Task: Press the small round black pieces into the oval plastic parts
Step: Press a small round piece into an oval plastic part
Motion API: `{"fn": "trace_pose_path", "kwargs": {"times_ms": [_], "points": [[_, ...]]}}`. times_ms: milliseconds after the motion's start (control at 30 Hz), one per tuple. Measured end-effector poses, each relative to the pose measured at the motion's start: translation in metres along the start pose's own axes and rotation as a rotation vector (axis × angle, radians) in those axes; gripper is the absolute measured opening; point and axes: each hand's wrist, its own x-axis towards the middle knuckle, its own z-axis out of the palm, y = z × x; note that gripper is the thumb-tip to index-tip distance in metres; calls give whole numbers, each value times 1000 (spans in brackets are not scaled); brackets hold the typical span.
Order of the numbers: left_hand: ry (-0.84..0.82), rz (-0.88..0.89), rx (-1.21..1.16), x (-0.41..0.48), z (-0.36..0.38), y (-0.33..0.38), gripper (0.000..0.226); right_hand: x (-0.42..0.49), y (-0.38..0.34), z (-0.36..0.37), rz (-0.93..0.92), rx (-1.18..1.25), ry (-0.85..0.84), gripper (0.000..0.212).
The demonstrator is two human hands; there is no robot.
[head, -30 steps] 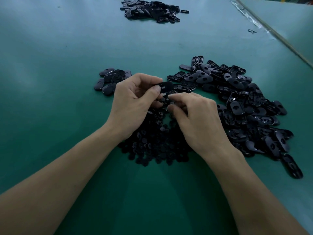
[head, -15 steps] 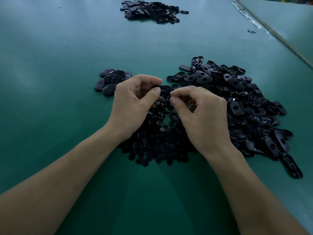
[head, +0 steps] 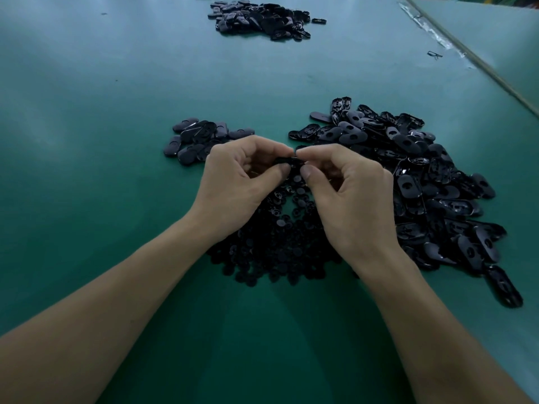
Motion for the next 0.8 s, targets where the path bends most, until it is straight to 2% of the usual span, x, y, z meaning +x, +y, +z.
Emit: {"fn": "trace_pose_path", "kwargs": {"times_ms": [133,433,800], "points": [[-30,18,9,-1,0,3,24,0,-1,-1,27,31,-23,11],[-37,19,7,-2,3,5,24,-2,-2,0,30,24,-19,10],[-38,30,5,-3,3,5,26,-2,-4,0,63,81,-42,18]]}}
